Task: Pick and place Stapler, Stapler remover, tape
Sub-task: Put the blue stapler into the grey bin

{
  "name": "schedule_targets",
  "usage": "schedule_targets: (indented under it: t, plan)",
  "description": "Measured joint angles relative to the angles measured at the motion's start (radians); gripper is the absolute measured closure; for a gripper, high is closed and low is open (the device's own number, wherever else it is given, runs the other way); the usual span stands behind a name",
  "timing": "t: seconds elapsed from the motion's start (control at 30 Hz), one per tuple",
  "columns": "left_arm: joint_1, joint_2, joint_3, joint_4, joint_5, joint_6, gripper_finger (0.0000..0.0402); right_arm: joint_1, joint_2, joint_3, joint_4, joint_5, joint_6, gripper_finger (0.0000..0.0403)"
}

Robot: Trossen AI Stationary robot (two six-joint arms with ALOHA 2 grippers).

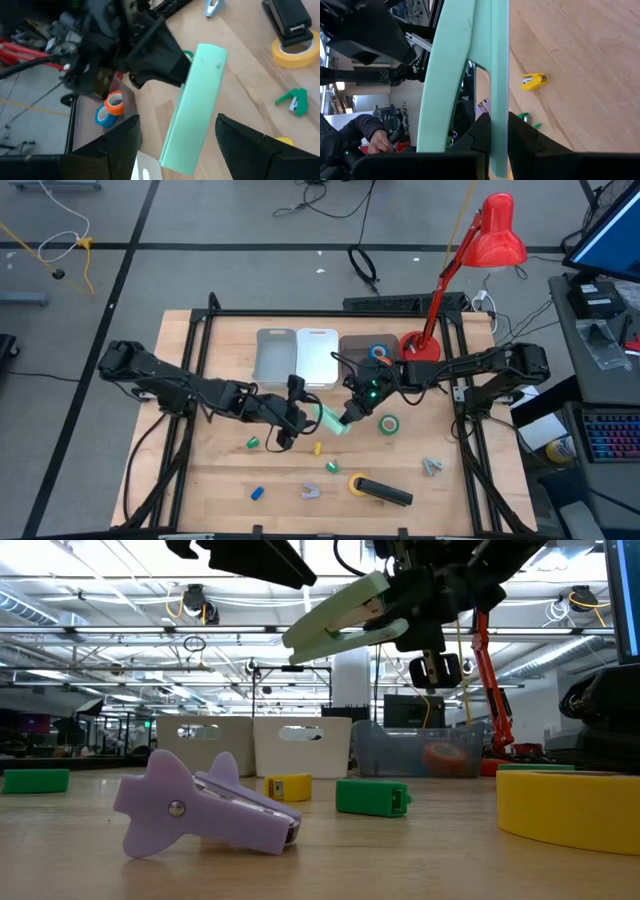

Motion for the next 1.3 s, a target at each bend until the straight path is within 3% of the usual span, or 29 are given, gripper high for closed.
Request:
schedule_targets:
  t: [0.57,1.03,1.17,1.3]
  plan:
    - [0.029,0.042,-0.001,0.021,0.087,0.084,0.0144,-0.002,0.0,0.0,0.032,0.003,0.046,0.0374]
    - [0.054,0.068,0.0,0.033,0.1,0.026,0.0146,0.002,0.017,0.001,0.12,0.0,0.093,0.0374]
    - [0.07,0.068,0.0,0.022,0.15,0.009,0.0177,0.002,0.017,0.001,0.117,0.002,0.093,0.0374]
    - [0.082,0.067,0.0,0.021,0.199,0.002,0.0244,0.002,0.018,0.001,0.115,0.004,0.096,0.0374]
